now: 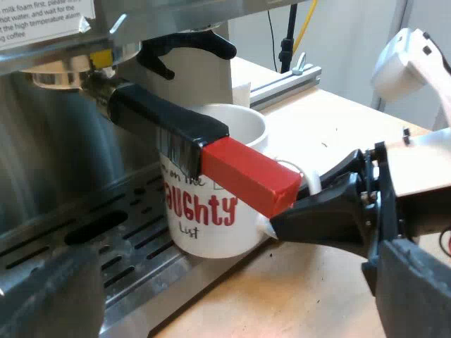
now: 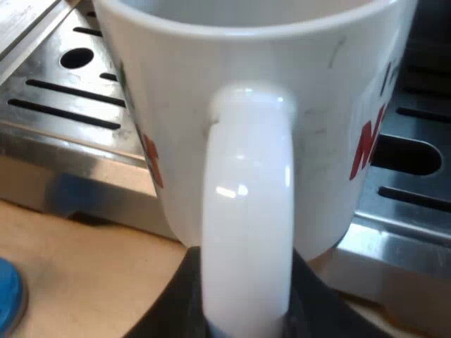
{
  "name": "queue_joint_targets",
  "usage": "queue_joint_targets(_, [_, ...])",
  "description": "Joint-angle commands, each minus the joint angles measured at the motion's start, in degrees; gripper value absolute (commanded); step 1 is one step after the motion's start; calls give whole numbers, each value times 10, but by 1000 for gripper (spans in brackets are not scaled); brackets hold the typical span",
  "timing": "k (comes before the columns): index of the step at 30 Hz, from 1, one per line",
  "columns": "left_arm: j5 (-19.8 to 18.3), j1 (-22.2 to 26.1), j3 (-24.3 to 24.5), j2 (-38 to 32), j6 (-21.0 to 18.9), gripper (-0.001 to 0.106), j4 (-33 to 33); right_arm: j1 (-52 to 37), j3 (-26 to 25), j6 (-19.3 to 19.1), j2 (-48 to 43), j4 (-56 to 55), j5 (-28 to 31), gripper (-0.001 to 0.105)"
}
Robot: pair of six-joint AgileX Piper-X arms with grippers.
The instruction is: Remove mug from coffee machine
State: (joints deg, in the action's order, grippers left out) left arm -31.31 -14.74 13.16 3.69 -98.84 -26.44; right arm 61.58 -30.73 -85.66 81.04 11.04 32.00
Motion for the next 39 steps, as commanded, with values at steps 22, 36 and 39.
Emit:
queue_joint_targets(22, [-67, -130, 0, 1, 2, 80, 11, 55, 59, 24, -127, -13, 117, 0])
queue_joint_targets(36, [-67, -212, 0, 35, 2, 80, 37, 55, 62, 112, -226, -213, 199, 0])
queue_joint_targets(39, [-67, -223, 0, 55, 2, 80, 65, 53, 62, 119, -235, -244, 215, 0])
